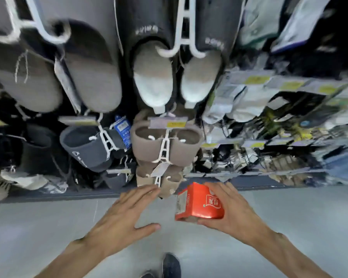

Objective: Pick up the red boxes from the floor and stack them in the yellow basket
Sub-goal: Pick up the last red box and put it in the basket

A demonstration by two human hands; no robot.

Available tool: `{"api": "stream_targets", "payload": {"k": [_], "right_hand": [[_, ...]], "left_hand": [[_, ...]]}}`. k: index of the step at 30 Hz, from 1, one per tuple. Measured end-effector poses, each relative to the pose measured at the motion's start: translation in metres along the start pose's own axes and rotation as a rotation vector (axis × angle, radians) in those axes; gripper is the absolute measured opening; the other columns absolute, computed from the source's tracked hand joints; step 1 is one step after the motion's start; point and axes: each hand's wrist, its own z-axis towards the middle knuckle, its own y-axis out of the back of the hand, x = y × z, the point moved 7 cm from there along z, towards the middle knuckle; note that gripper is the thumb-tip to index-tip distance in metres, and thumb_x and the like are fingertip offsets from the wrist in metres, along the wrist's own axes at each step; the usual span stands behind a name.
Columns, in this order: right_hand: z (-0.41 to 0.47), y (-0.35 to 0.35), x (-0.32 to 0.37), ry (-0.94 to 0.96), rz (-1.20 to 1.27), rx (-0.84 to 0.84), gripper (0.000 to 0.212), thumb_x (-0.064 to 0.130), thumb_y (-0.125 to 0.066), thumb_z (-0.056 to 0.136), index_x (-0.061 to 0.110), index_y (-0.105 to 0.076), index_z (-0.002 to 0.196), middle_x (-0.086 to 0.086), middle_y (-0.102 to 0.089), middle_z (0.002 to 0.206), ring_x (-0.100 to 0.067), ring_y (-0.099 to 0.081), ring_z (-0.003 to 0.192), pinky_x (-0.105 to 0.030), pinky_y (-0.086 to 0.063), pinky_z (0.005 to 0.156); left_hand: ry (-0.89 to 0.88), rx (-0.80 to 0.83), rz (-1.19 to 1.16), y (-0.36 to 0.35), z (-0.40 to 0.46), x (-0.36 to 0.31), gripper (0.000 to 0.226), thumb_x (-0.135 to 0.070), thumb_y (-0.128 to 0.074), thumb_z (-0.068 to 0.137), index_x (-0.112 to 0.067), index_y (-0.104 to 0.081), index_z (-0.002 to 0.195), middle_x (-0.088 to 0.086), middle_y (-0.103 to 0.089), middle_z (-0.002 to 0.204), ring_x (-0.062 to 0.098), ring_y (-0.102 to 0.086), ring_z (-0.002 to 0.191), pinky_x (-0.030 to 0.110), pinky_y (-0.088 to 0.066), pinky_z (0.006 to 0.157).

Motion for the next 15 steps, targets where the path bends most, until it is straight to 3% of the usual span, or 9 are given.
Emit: {"api": "stream_targets", "payload": {"k": [3,5,8,11,15], "right_hand": [[-0.047,0.092,0.006,-0.068,-0.009,-0.121,0.102,0.096,-0.046,0.058,0.041,-0.03,0.142,0.025,-0.038,0.132,-0.003,-0.032,0.128,-0.022,-0.021,0.112],[-0.08,0.148,0.007,-0.13,-0.009,-0.175,0.101,0.091,-0.052,0.061,0.038,-0.031,0.144,0.023,-0.038,0.132,-0.004,-0.033,0.129,-0.028,-0.024,0.114],[-0.131,0.228,0.006,-0.21,-0.018,-0.286,0.099,0.088,-0.056,0.061,0.031,-0.04,0.14,0.017,-0.048,0.126,-0.01,-0.044,0.116,-0.034,-0.041,0.1],[-0.184,0.29,-0.004,-0.299,-0.023,-0.379,0.097,0.088,-0.056,0.062,0.027,-0.045,0.137,0.012,-0.053,0.118,-0.011,-0.047,0.107,-0.033,-0.044,0.093],[-0.257,0.351,-0.033,-0.402,0.003,-0.518,0.086,0.079,-0.065,0.064,0.031,-0.048,0.133,0.012,-0.056,0.113,-0.01,-0.051,0.102,-0.033,-0.046,0.091]], "left_hand": [[-0.135,-0.026,0.002,0.056,0.028,-0.081,0.078,-0.076,-0.045,0.089,-0.042,-0.019,0.154,-0.024,-0.022,0.156,-0.002,-0.018,0.145,0.018,-0.009,0.117],[-0.241,-0.028,0.042,0.09,0.05,-0.134,0.078,-0.077,-0.043,0.089,-0.04,-0.021,0.154,-0.02,-0.028,0.155,0.001,-0.023,0.144,0.021,-0.013,0.117],[-0.385,-0.038,0.081,0.133,0.085,-0.212,0.08,-0.081,-0.035,0.087,-0.038,-0.023,0.154,-0.018,-0.031,0.155,0.0,-0.024,0.142,0.017,-0.009,0.116],[-0.515,-0.03,0.103,0.159,0.122,-0.285,0.078,-0.076,-0.044,0.09,-0.041,-0.018,0.154,-0.016,-0.028,0.157,0.003,-0.023,0.144,0.022,-0.014,0.118],[-0.684,0.005,0.113,0.164,0.169,-0.385,0.077,-0.067,-0.053,0.091,-0.035,-0.024,0.154,-0.013,-0.031,0.158,0.007,-0.027,0.145,0.021,-0.018,0.116]]}}
